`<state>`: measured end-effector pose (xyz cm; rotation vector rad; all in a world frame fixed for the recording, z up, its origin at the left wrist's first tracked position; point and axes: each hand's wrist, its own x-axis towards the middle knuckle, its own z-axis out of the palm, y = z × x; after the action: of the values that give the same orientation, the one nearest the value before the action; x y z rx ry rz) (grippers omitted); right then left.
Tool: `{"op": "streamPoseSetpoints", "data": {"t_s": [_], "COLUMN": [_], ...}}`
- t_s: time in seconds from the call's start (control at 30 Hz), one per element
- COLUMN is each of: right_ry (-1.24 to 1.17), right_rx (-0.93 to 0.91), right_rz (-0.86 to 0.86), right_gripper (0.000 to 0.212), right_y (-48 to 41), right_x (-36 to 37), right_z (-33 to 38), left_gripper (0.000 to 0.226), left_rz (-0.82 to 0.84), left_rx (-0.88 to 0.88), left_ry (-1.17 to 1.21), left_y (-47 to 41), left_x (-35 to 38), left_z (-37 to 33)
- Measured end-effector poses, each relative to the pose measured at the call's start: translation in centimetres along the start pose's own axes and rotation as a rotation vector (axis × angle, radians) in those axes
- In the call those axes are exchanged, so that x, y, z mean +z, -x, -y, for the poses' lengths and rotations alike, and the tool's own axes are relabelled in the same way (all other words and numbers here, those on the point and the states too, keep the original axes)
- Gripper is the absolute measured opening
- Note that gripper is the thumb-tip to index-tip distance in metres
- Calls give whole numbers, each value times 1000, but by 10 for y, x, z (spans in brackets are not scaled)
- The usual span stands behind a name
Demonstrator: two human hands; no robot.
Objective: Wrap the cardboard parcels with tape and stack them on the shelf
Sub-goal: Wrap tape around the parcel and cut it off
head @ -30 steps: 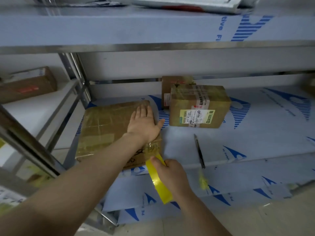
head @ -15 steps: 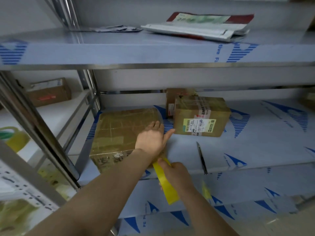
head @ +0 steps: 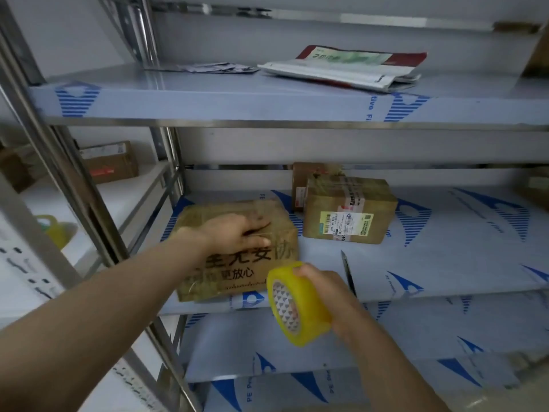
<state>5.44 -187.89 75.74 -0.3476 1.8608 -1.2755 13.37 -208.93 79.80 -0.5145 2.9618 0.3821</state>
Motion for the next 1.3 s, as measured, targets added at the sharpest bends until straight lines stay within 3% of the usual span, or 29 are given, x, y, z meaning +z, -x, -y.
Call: {"op": "streamPoseSetpoints", "data": {"t_s": [0.13,0.23,0.3,0.43,0.57,0.83,1.0,1.13,1.2,1.3], "right_ry": [-186,-247,-250,-261,-186,-11,-141,-174,-184,-190], "right_rx": [-200,-394,-445,-475,-544,-470,-352,-387,-402,-410], "right_rz": [136,176,159,140,91,-137,-138,-132,-125,-117], "right_gripper": [38,52,45,27,35,53,35,38,36,30], "right_y": [37,54,53,41,38,56,41,28,24,20], "right_x": [-24,-25,-20,-3,8,15,30,35,34,33], "right_z": [51,84,95,107,119,57,14,5,5,6], "left_gripper": [44,27,30,42,41,48,50,53,55,58], "left_rz": [27,20,-14,-231,-306,-164,-115,-112,-194,-435], "left_rx": [-19,3,-21,-162,-234,-263,-306,-404,-447,-329], "left_ry": [271,311,261,-20,-120,-54,48,139,61,-100], "left_y": [4,2,-3,-22,-37,-61,-67,-68,-77,-94], "left_x": [-48,-64,-65,-49,-37,-40,-45,-51,-53,-43], "left_z": [-4,-3,-2,1,8,21,20,14,0,-31]}}
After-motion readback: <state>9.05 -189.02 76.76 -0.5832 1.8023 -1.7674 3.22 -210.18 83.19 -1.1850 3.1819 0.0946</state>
